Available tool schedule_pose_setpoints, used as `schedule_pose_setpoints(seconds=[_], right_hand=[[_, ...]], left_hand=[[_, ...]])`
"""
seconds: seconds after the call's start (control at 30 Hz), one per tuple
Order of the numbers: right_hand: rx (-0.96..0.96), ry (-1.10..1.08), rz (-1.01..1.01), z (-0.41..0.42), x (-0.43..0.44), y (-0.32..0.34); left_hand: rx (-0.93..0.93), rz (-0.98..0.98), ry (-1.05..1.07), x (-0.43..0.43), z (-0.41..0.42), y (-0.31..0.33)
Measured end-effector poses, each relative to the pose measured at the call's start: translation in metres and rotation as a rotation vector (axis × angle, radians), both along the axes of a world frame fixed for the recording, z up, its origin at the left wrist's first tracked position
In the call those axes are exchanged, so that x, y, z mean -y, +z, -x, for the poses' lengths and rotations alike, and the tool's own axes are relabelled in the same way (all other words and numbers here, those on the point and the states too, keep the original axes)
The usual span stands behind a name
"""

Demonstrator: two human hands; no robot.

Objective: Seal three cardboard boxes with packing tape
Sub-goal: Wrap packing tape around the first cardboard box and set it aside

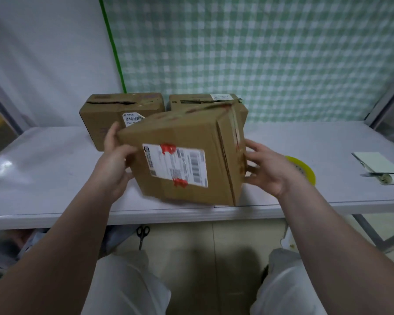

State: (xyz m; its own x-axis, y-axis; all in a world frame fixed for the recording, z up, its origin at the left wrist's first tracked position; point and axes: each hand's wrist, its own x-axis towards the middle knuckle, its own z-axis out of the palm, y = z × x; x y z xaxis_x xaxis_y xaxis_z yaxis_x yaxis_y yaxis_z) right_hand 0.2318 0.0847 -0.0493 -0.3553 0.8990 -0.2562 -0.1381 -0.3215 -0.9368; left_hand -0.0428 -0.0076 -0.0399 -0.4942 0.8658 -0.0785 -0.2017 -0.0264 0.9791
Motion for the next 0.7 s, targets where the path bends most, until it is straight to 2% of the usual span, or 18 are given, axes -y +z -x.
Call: schedule_pose_setpoints(seconds=[0.07, 0.1, 0.2, 0.5, 0.6, 0.7], right_hand=[[0.028, -0.027, 0.025, 0.006, 0.002, -0.009], [0.024, -0.045, 0.057, 0.009, 0.006, -0.010], [0.011, -0.012, 0.110, 0.019, 0.011, -0.011], [0.005, 0.061, -0.172, 0.019, 0.010, -0.008], [-0.011, 0.079, -0.241, 0.020, 0.004, -0.007], [0.012, -0.010, -0.266, 0.028, -0.003, -0.004]], left_hand=[[0.016, 0.038, 0.071, -0.001, -0.003, 0.000], [-0.034, 0.068, 0.075, -0.001, -0.005, -0.001], [-0.313, 0.110, 0.069, -0.004, -0.008, -0.004], [-0.789, 0.151, 0.098, -0.008, -0.015, 0.005], [-0.888, 0.186, 0.099, -0.007, -0.017, 0.006], [-1.057, 0.261, 0.110, -0.003, -0.024, 0.007]])
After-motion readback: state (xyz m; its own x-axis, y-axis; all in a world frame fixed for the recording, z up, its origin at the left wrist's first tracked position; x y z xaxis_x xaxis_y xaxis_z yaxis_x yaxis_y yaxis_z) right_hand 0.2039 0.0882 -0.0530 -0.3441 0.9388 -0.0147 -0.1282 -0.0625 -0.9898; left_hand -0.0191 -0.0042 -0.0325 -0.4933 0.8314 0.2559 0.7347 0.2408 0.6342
